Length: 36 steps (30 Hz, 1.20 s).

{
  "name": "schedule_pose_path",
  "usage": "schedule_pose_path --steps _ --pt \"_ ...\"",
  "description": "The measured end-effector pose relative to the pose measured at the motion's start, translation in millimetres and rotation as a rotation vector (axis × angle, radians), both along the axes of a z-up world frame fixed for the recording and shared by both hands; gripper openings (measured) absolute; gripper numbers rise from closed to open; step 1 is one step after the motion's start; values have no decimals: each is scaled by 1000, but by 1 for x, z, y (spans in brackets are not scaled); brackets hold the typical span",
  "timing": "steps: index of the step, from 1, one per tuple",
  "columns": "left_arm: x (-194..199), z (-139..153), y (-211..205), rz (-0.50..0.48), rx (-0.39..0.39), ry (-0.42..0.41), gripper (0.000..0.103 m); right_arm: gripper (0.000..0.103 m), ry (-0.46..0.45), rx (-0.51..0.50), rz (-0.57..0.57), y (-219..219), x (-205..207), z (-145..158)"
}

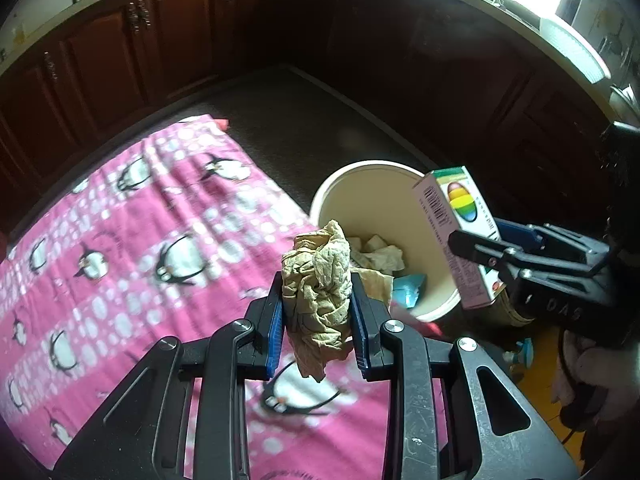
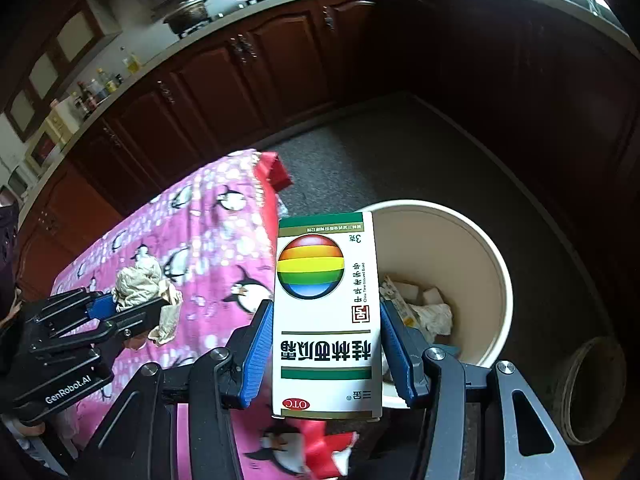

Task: Collect trash
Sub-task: 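Carry paper and medicine box to the white bucket and open both tools inside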

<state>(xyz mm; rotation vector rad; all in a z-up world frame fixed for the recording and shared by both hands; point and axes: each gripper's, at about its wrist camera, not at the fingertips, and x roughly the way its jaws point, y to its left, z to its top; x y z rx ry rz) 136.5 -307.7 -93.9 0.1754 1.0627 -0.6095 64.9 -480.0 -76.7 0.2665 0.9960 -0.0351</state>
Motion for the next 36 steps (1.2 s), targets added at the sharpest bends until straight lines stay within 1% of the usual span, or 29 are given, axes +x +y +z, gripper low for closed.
schedule_pose_path --steps 5,14,25,32,35,36 --pt "7 -9 -24 -20 -8 35 26 50 28 7 -35 -16 -2 -14" --pt "11 -20 -52 -42 -5 49 26 50 55 28 -89 -38 -3 -31" --pt "23 -41 -66 -44 -4 78 26 50 80 36 -118 -47 5 -48" --pt "30 -51 -68 -35 -31 106 27 50 99 39 -150 -55 10 -60" --pt "32 -55 -72 -38 -34 112 28 50 102 44 -158 -58 12 -64" --pt "32 -56 -73 -39 -34 113 29 50 102 43 -162 -59 12 -64"
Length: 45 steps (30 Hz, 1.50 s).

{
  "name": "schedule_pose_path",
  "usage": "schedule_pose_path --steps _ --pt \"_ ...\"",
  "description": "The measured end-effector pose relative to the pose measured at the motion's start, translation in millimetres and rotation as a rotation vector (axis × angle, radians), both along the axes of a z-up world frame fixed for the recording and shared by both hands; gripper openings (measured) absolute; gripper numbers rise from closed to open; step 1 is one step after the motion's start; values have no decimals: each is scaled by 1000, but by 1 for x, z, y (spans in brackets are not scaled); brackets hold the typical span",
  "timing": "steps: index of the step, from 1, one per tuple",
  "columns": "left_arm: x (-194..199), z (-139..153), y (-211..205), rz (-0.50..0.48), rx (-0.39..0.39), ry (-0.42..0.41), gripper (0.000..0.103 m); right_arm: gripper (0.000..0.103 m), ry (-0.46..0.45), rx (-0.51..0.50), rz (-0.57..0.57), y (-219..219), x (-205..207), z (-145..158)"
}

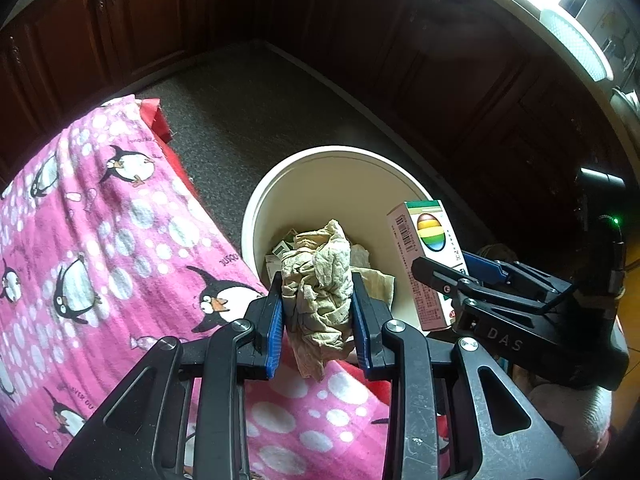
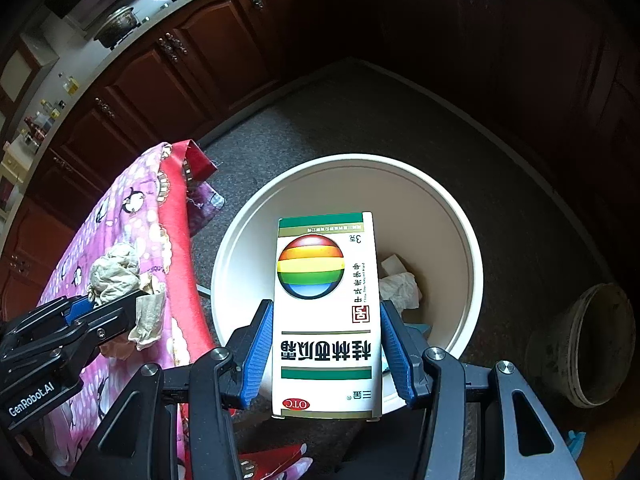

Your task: Collect trash

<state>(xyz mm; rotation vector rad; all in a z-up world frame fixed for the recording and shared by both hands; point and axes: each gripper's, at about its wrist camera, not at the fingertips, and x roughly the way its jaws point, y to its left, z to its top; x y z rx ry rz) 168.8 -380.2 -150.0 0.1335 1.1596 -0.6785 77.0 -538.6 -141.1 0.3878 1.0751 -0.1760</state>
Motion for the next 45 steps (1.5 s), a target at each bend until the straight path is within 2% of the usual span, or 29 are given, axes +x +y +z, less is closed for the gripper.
schedule_pose_path --steps 2,5,6,12,17,18,20,28,34,41,45 --pt "2 -3 -1 6 -4 4 36 50 -2 -2 -14 -3 0 -1" --pt "5 -6 -1 16 -20 8 59 51 9 2 -34 -7 1 -3" --pt "6 -8 -2 16 -25 8 60 51 10 6 -34 -7 0 -4" --pt "2 -6 1 12 -17 -11 61 52 18 7 -36 -7 -2 -6" --pt "-13 6 6 17 -4 -78 61 53 6 3 -38 0 -6 -1" --pt "-15 8 8 20 -5 -86 61 54 -1 0 -39 1 -7 1" --pt "-18 14 14 32 -16 -105 61 64 -19 -7 -43 4 -10 7" --pt "-36 45 44 81 -44 -207 61 64 -125 -68 -61 29 -27 46" --pt "-59 77 67 104 -11 -343 61 67 -223 -137 -72 57 -40 81" --pt "-76 113 96 124 -87 -403 61 70 -323 -273 -135 86 -66 119" --pt "-85 128 108 143 -121 -435 61 74 -346 -327 -157 100 -78 130"
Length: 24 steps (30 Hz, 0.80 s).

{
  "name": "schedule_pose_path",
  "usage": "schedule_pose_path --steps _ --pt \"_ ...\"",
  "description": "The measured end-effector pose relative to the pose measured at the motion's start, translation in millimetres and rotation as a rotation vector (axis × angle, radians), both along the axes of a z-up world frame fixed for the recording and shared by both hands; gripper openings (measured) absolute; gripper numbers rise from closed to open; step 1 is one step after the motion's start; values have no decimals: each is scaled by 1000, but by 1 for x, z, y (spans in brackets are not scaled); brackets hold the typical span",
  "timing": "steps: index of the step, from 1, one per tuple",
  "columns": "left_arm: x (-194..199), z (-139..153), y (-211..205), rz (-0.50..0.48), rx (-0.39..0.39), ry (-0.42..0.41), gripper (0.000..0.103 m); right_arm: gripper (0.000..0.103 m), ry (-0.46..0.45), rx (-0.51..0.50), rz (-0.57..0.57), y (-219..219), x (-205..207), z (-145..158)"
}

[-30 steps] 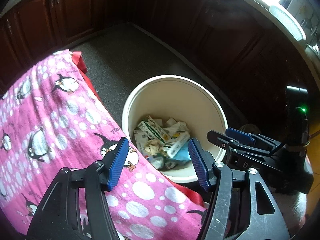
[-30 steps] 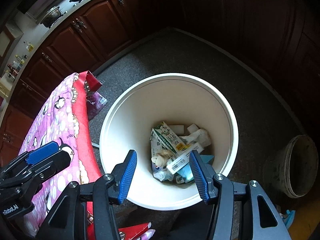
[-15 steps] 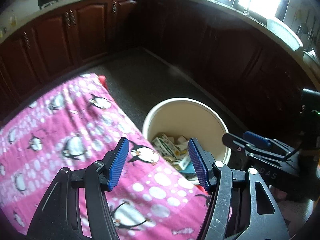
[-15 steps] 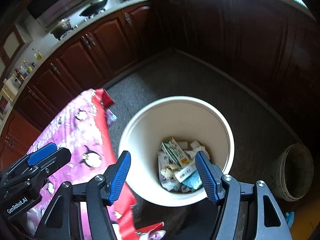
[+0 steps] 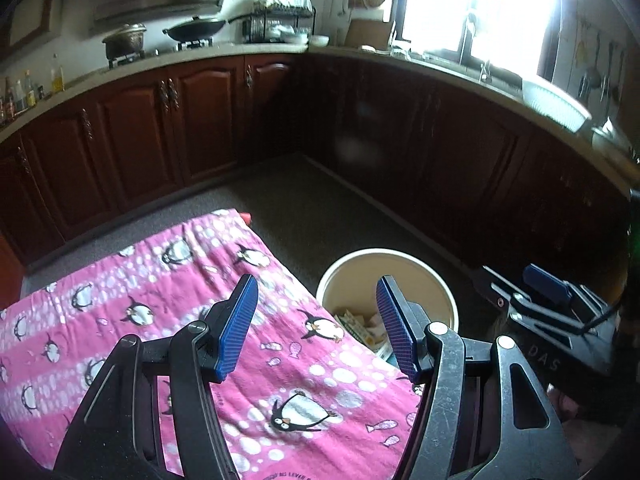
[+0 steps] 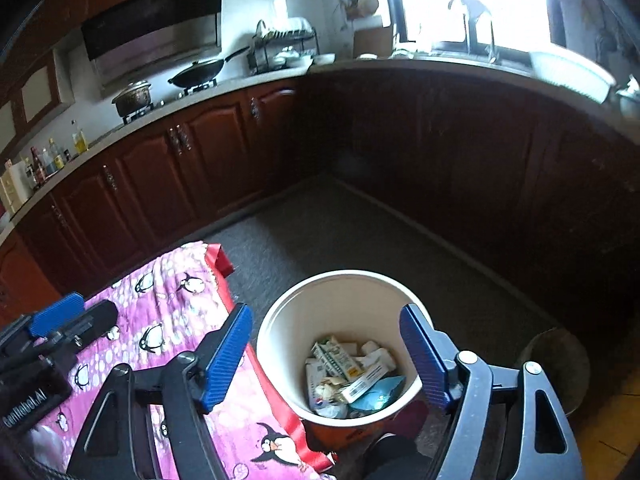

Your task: Collect trash

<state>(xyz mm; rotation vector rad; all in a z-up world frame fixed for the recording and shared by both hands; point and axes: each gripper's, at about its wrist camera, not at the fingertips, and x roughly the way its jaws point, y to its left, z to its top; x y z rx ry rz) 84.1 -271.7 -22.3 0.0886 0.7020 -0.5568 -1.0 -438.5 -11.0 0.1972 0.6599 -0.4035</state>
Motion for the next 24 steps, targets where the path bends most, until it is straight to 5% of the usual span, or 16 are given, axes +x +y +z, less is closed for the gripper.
schedule_pose_path --steps 24 --pt "-36 22 25 24 -61 -121 61 81 -191 -138 -7 45 -41 43"
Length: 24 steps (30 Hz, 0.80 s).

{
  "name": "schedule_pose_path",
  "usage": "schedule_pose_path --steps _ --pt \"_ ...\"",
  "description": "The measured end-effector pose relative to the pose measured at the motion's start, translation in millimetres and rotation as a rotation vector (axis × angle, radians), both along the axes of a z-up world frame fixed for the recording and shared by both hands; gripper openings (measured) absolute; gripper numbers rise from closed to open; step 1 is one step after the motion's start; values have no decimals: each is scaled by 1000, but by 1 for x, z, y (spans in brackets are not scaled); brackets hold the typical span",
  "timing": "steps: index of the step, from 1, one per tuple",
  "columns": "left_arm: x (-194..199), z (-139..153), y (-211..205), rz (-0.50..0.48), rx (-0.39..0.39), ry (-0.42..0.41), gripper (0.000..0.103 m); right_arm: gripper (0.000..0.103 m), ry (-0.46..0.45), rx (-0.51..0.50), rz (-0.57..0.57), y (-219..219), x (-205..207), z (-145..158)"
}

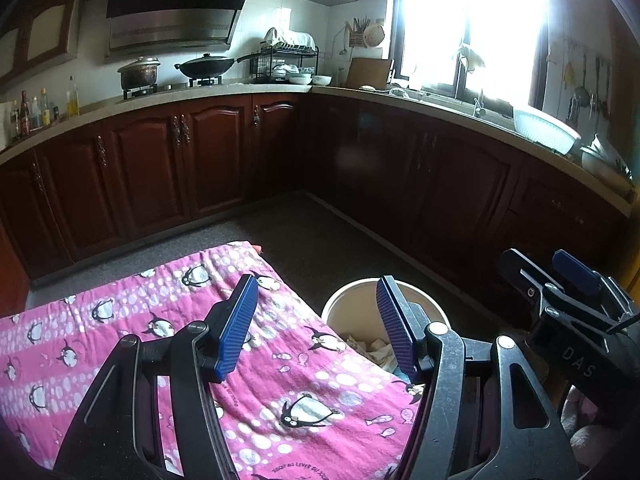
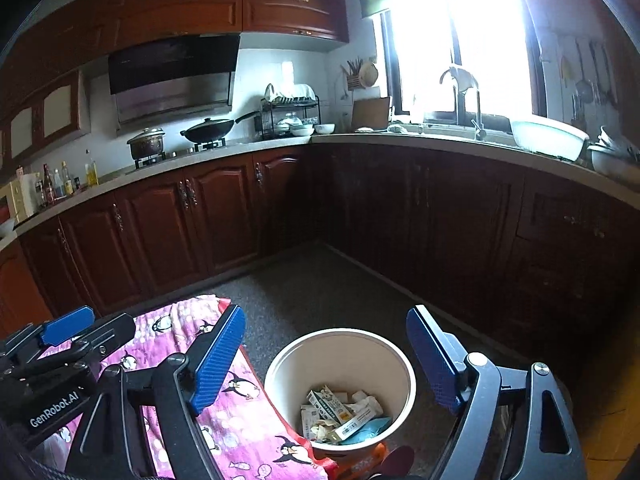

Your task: Collect trash

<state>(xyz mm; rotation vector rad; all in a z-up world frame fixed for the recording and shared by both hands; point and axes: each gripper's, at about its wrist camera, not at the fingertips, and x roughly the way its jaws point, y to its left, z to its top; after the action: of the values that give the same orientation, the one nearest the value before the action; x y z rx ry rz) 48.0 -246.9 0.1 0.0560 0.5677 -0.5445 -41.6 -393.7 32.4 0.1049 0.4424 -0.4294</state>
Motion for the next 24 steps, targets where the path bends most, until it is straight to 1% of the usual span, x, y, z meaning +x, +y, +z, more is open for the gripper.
schedule_pose_path --steps 14,24 --pt "0 -3 -2 -1 -12 -11 61 81 -5 -5 -9 -1 -3 -1" --pt "-1 -3 -4 -2 -1 -17 61 81 0 -12 -5 -6 0 1"
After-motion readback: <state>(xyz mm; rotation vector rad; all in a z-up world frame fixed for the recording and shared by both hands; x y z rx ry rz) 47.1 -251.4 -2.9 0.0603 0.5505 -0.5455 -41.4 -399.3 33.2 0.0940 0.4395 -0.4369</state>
